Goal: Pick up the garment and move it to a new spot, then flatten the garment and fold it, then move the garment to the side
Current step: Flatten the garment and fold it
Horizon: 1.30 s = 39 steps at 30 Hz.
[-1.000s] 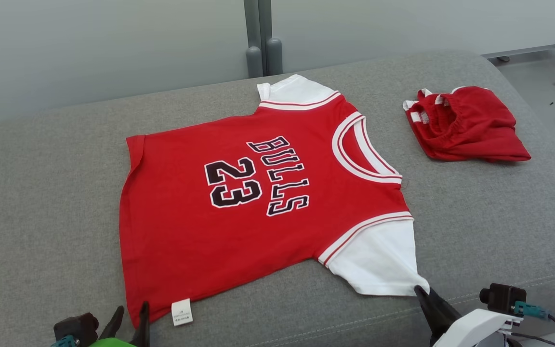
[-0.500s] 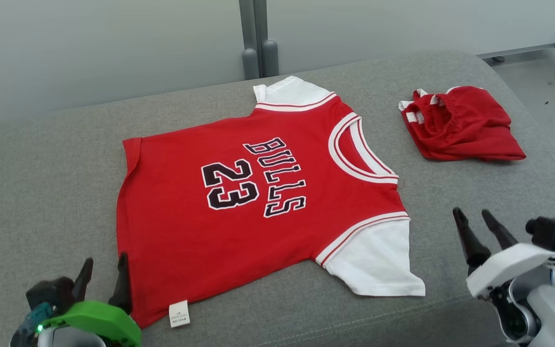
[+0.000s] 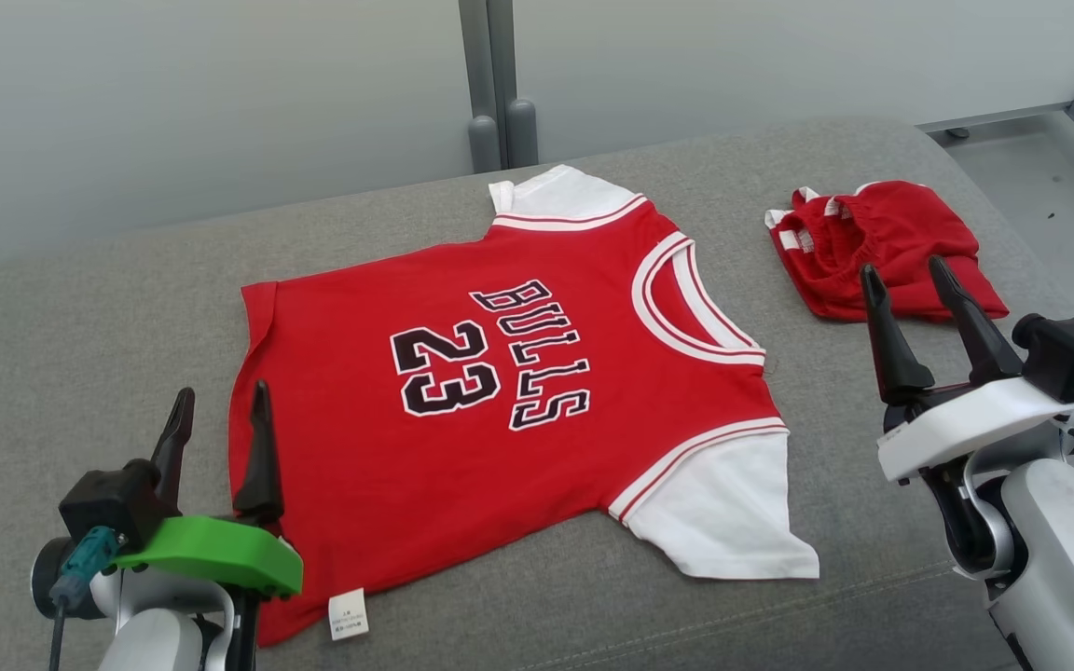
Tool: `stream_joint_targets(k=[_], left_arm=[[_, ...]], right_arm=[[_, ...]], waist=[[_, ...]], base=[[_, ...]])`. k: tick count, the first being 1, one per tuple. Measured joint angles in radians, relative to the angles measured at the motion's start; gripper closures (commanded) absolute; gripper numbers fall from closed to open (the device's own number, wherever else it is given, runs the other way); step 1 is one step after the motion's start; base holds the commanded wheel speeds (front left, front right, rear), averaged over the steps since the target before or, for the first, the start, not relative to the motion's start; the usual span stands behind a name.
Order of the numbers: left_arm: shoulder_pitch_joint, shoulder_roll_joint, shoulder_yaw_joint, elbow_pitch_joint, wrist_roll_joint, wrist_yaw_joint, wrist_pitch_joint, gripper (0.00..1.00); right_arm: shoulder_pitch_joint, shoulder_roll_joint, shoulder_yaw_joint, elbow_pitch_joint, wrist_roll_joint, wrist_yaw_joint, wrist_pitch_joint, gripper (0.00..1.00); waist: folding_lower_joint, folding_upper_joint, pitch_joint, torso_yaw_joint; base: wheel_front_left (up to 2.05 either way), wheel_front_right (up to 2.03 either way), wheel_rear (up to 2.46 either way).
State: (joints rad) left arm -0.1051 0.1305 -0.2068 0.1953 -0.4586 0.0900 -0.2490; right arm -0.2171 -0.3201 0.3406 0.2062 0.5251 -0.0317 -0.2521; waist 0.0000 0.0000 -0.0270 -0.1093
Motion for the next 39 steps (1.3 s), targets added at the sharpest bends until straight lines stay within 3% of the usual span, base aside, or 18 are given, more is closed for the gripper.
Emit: stream_joint_targets(k=[12, 39], left_arm=[[0.115, -0.027, 0.021, -0.026, 0.042, 0.016, -0.003, 0.0], [0.204, -0.049, 0.071, -0.082, 0.076, 0.017, -0.003, 0.0]], right_arm=[[0.076, 0.044, 0.03, -0.023, -0.045, -0.03, -0.002, 0.0], [0.104, 0.068, 0.038, -0.008, -0.094, -0.033, -0.002, 0.0]], waist=[[0.0, 0.0, -0.018, 0.007], [0.0, 0.0, -0.026, 0.014]], base=[[0.0, 0.0, 0.0], [0.0, 0.0, 0.0]])
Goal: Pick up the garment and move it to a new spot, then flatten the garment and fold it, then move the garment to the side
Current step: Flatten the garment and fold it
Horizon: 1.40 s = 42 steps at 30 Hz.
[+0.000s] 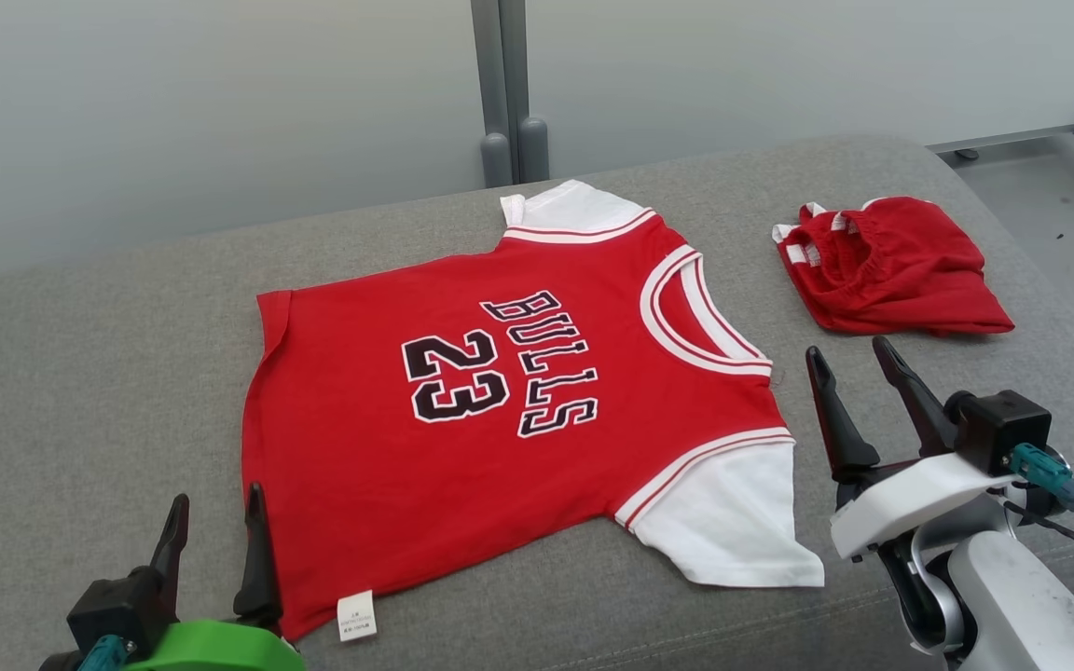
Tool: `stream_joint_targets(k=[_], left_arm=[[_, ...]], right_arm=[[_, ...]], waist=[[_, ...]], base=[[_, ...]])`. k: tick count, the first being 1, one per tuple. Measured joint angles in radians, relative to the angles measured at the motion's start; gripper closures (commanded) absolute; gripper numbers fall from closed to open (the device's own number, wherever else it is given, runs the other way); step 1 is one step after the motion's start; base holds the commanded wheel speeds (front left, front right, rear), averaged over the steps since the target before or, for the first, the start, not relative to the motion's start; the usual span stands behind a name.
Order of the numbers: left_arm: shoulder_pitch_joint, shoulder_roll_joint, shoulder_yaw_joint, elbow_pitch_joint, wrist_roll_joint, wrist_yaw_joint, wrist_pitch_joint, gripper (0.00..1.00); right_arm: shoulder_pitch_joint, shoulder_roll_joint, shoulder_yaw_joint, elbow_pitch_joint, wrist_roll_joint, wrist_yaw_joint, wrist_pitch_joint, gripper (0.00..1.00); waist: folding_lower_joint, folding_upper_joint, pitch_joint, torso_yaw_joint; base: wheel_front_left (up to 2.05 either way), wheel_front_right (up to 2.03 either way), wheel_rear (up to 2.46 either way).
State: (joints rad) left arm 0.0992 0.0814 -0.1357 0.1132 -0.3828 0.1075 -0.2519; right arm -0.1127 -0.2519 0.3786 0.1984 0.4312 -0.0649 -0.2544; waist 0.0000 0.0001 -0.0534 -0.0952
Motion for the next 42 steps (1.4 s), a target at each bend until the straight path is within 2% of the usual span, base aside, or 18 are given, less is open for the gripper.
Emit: stream_joint_targets(k=[6, 15, 22, 37, 42], left_arm=[[0.021, -0.002, -0.001, 0.018, 0.0, 0.008, 0.0, 0.0], [0.065, -0.003, -0.035, 0.141, -0.012, 0.001, 0.046, 0.0], [0.064, -0.01, -0.016, 0.237, -0.083, -0.008, 0.085, 0.0], [-0.015, -0.012, -0.015, 0.344, -0.089, -0.036, 0.093, 0.0], [-0.029, -0.013, -0.015, 0.374, -0.089, -0.038, 0.092, 0.29]], right_arm=[[0.01, 0.004, -0.002, 0.001, 0.0, 0.001, 0.0, 0.0], [0.039, 0.017, -0.001, 0.025, 0.001, 0.005, 0.0, 0.0], [0.04, 0.02, -0.003, 0.028, 0.003, 0.015, 0.0, 0.0], [0.031, 0.02, -0.024, 0.035, 0.001, 0.03, 0.0, 0.0], [0.031, 0.022, -0.029, 0.037, 0.001, 0.037, 0.0, 0.0]], waist=[[0.0, 0.0, 0.003, -0.001], [0.0, 0.0, 0.019, -0.005], [0.0, 0.0, 0.048, -0.013], [0.0, 0.0, 0.09, -0.036], [0.0, 0.0, 0.093, -0.038]], base=[[0.0, 0.0, 0.0], [0.0, 0.0, 0.0], [0.0, 0.0, 0.0], [0.0, 0.0, 0.0], [0.0, 0.0, 0.0]])
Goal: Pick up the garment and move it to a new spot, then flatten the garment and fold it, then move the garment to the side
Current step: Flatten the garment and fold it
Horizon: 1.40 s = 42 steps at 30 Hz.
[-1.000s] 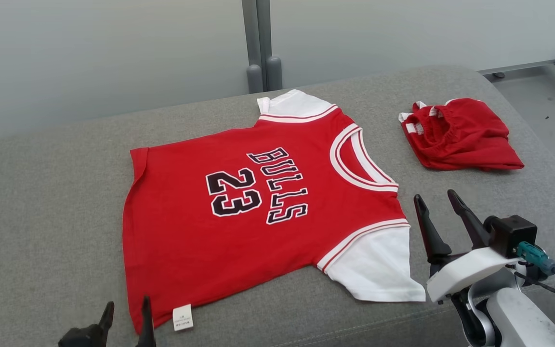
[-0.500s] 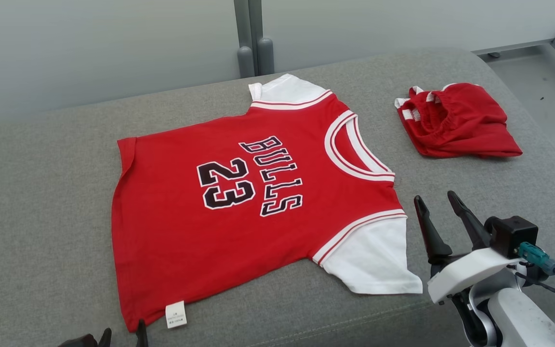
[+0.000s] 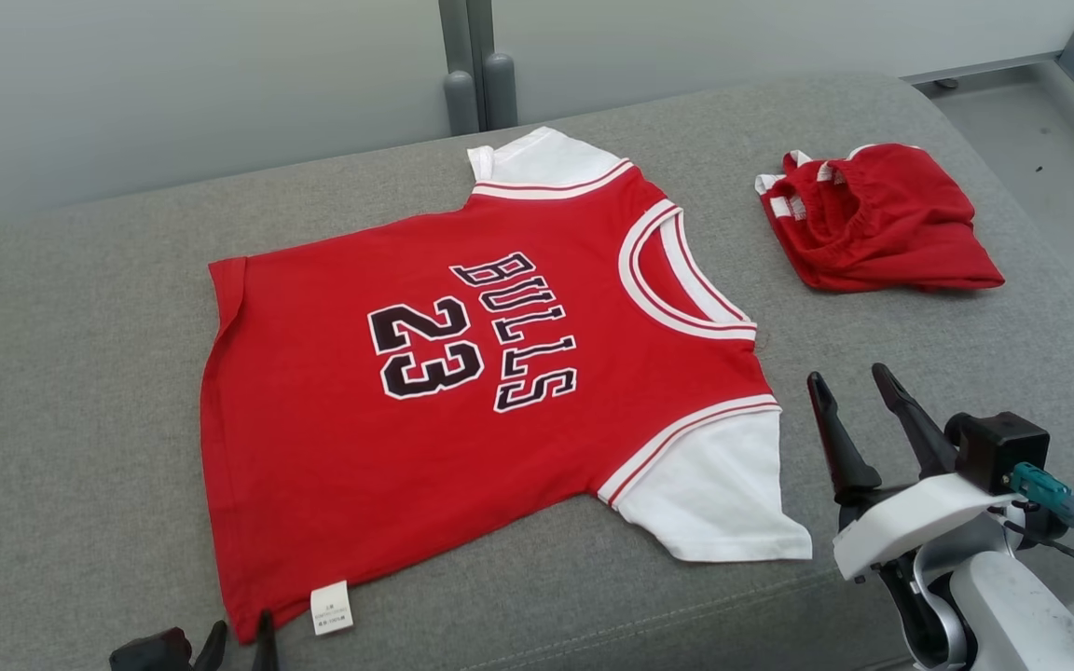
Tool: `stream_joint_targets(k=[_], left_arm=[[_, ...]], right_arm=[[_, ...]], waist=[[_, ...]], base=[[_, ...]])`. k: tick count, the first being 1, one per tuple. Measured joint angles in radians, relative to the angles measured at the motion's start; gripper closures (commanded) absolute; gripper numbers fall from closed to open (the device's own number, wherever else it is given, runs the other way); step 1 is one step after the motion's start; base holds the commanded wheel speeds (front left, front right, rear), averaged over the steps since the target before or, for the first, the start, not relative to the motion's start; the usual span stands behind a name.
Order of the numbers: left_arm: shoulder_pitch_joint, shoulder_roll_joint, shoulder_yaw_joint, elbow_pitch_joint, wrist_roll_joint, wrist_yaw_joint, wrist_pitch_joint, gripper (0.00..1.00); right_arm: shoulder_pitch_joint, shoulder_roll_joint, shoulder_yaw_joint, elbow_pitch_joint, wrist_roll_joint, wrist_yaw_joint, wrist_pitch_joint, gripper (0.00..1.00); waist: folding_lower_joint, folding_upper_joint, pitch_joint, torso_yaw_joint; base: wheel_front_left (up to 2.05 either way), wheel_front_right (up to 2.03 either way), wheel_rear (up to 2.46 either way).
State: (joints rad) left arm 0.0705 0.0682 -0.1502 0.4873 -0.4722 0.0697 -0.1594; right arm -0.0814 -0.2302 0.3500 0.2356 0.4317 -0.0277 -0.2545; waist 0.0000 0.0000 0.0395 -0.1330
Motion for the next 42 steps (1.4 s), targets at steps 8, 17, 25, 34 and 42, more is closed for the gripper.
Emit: stream_joint_targets(k=[8, 17, 25, 34, 42], left_arm=[[-0.026, -0.004, -0.01, 0.045, -0.002, -0.026, -0.014, 1.0], [-0.092, -0.008, 0.0, 0.012, -0.001, -0.035, -0.063, 1.0], [-0.103, -0.01, -0.008, -0.012, 0.011, -0.043, -0.072, 1.0], [-0.128, -0.013, -0.021, -0.022, 0.019, -0.052, -0.08, 1.0], [-0.128, -0.013, -0.019, -0.019, 0.019, -0.053, -0.081, 1.0]], right_arm=[[0.003, 0.009, -0.002, 0.048, 0.012, 0.017, 0.0, 0.0], [0.093, 0.016, 0.026, 0.188, 0.074, 0.063, 0.046, 0.0], [0.1, 0.067, 0.022, 0.26, 0.126, 0.081, 0.05, 0.0], [0.068, 0.078, 0.021, 0.343, 0.134, 0.102, 0.05, 0.07], [0.045, 0.091, 0.025, 0.397, 0.162, 0.125, 0.053, 0.96]], waist=[[0.0, 0.0, 0.004, 0.002], [0.0, 0.0, 0.014, 0.02], [0.0, 0.0, 0.033, 0.043], [0.0, 0.0, 0.05, 0.069], [0.0, 0.0, 0.043, 0.069]], base=[[0.0, 0.0, 0.0], [0.0, 0.0, 0.0], [0.0, 0.0, 0.0], [0.0, 0.0, 0.0], [0.0, 0.0, 0.0]])
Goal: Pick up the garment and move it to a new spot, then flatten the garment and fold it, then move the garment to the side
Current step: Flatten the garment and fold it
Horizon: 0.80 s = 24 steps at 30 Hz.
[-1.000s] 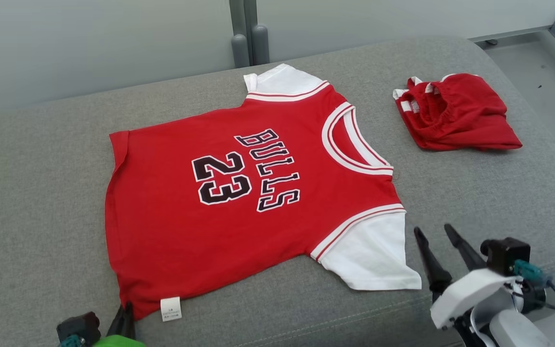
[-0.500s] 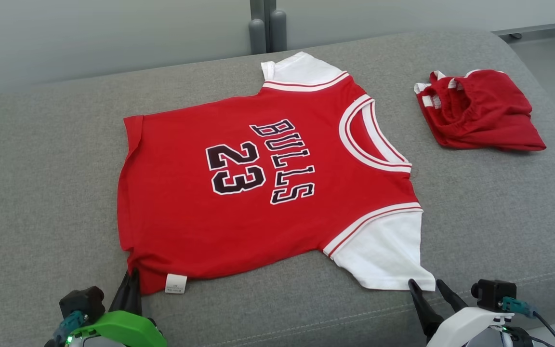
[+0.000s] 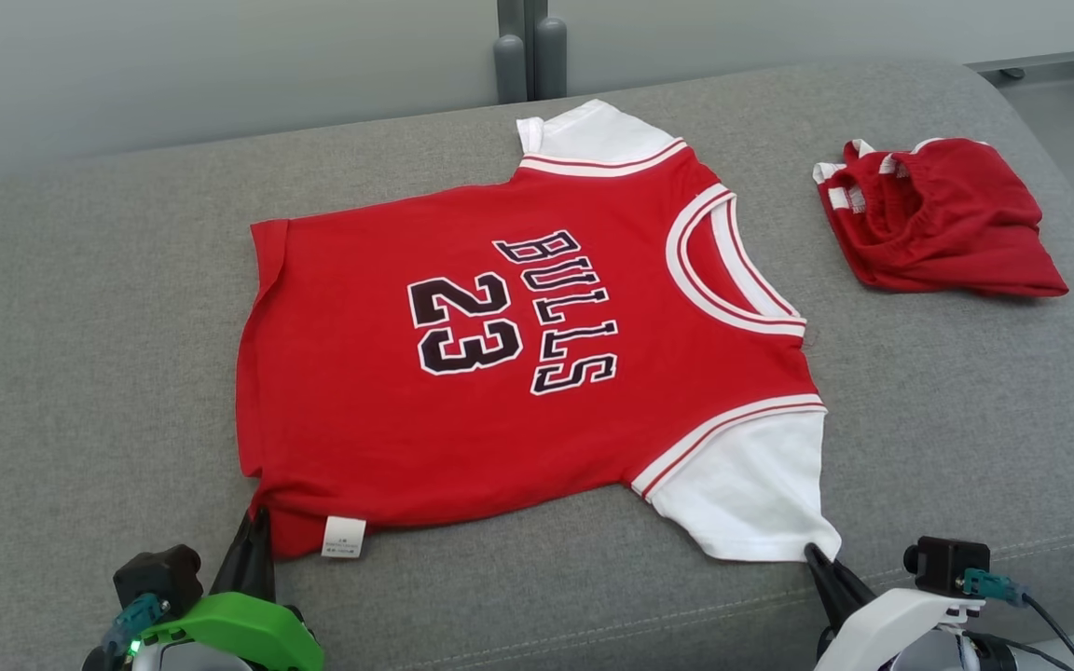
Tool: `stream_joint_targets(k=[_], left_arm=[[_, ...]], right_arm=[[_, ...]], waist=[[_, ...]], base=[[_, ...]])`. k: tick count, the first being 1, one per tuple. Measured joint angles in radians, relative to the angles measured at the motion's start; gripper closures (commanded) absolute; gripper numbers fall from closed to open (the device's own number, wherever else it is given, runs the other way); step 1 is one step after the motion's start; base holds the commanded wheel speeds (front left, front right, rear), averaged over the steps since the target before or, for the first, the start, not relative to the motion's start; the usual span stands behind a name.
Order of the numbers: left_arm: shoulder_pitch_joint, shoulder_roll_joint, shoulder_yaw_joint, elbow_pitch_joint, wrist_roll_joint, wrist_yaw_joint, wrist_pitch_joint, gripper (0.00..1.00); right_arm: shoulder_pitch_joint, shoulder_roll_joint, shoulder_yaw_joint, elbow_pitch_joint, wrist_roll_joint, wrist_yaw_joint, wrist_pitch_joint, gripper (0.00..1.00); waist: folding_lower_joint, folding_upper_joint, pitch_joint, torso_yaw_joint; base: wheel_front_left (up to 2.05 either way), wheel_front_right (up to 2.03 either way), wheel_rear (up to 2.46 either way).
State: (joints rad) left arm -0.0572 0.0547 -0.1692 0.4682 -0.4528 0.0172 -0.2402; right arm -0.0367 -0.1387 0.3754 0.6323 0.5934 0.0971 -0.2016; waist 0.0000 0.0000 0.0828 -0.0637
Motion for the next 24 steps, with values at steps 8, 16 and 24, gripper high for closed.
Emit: stream_joint_targets(k=[8, 16, 24], left_arm=[[0.004, -0.001, 0.024, -0.004, -0.002, -0.001, -0.007, 1.0], [0.006, -0.003, 0.039, -0.03, -0.018, -0.012, -0.008, 1.0], [-0.061, -0.001, 0.024, -0.03, -0.004, -0.022, -0.007, 1.0]], right_arm=[[-0.021, 0.007, -0.014, -0.029, 0.038, 0.017, -0.019, 1.0], [-0.057, -0.02, -0.044, -0.107, 0.086, 0.025, -0.027, 1.0], [-0.184, -0.046, -0.069, -0.127, 0.138, 0.026, 0.005, 1.0]], waist=[[0.0, 0.0, -0.021, -0.01], [0.0, 0.0, -0.034, -0.028], [0.0, 0.0, -0.008, -0.026]], base=[[0.0, 0.0, 0.0], [0.0, 0.0, 0.0], [0.0, 0.0, 0.0]])
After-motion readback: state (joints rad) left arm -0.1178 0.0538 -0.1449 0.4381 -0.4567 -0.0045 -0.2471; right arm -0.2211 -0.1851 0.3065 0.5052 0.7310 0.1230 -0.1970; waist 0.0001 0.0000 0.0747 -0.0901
